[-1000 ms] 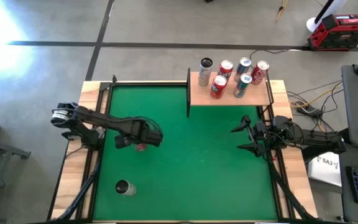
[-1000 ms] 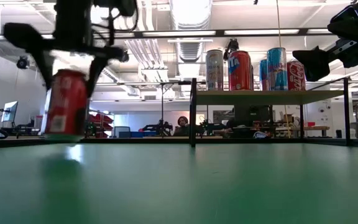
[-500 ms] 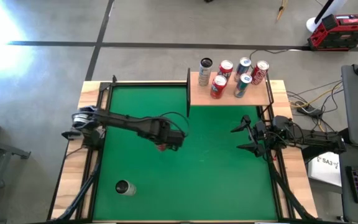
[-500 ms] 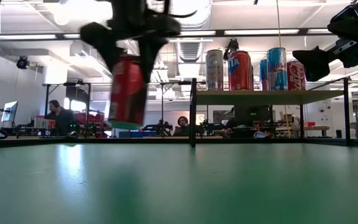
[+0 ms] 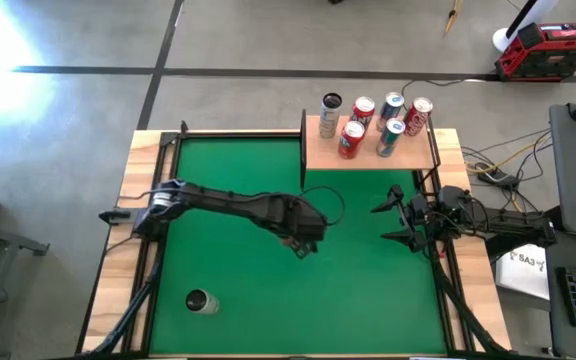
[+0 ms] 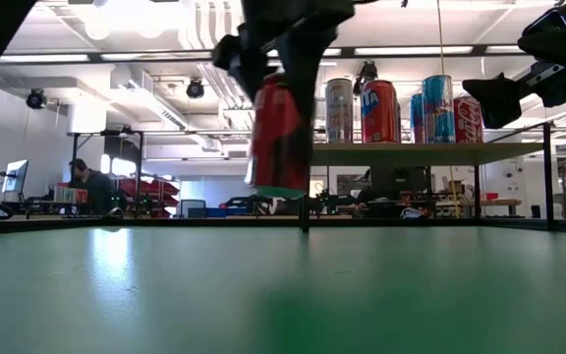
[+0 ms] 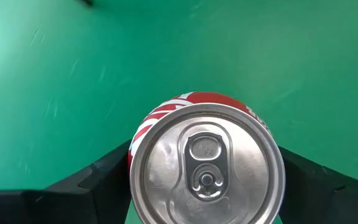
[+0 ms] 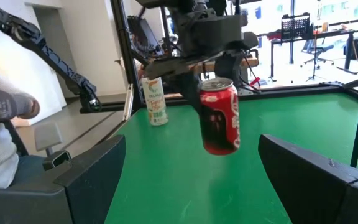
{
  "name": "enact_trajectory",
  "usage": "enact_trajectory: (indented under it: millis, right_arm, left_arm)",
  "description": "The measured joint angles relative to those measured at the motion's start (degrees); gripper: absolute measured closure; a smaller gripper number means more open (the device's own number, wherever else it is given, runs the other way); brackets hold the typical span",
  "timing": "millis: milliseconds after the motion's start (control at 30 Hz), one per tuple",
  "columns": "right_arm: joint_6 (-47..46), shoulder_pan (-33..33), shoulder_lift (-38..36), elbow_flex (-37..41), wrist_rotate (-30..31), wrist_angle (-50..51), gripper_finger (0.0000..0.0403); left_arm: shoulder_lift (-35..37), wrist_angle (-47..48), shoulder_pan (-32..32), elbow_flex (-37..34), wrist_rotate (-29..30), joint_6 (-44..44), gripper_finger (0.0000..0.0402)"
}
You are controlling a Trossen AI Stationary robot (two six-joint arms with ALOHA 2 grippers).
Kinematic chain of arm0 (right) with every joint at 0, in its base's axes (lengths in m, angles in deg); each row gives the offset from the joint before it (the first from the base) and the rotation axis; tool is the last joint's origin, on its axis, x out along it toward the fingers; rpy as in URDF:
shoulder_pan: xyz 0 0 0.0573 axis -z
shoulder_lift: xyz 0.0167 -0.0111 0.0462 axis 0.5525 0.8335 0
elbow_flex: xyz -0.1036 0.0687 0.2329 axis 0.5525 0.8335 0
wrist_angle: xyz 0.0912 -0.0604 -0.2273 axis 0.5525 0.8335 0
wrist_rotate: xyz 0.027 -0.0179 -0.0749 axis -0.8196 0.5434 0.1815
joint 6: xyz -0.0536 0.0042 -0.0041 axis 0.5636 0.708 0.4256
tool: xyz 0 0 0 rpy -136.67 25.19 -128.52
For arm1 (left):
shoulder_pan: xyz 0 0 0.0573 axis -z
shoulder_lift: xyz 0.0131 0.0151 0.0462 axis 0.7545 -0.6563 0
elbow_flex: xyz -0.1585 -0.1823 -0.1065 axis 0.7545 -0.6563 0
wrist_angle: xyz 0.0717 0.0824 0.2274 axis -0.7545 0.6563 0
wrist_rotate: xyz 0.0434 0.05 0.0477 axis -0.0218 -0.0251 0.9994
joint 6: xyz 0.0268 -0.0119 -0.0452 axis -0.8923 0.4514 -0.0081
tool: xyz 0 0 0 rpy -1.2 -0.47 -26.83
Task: Place canned beverage on shelf
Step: Move the red soda can to the center of the table, then move the red-white soda can to the center of the table
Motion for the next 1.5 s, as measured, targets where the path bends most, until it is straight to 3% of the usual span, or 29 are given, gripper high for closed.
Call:
enact_trajectory:
  millis: [200, 400, 700, 933, 1133, 1367, 1500]
  right_arm:
    - [0.0, 0.0, 0.0, 0.0, 0.0, 0.0, 0.0044]
    - [0.0, 0.0, 0.0, 0.0, 0.0, 0.0, 0.0044]
    - [0.0, 0.0, 0.0, 0.0, 0.0, 0.0, 0.0044]
    - [0.0, 0.0, 0.0, 0.0, 0.0, 0.0, 0.0044]
    - [0.0, 0.0, 0.0, 0.0, 0.0, 0.0, 0.0044]
    - [0.0, 0.0, 0.0, 0.0, 0.0, 0.0, 0.0044]
    - [0.0, 0.0, 0.0, 0.0, 0.0, 0.0, 0.0044]
  left_arm:
    - [-2.9, -1.5, 0.2, 5.4, -0.9, -9.7, 0.0117]
    - [-4.0, -4.0, 0.1, 7.5, -5.9, -22.9, 0.0117]
    - [-4.8, -8.9, 0.1, 8.3, -6.1, -35.1, 0.0117]
    - [-5.5, -10.2, 0.0, 8.3, -7.2, -55.2, 0.0075]
    - [-6.6, -11.0, -1.1, 8.3, -8.1, -71.5, 0.0080]
    - [-6.7, -13.1, -3.6, 8.4, -10.9, -74.0, 0.0096]
    - [-6.7, -13.9, -3.7, 8.8, -11.0, -70.9, 0.0103]
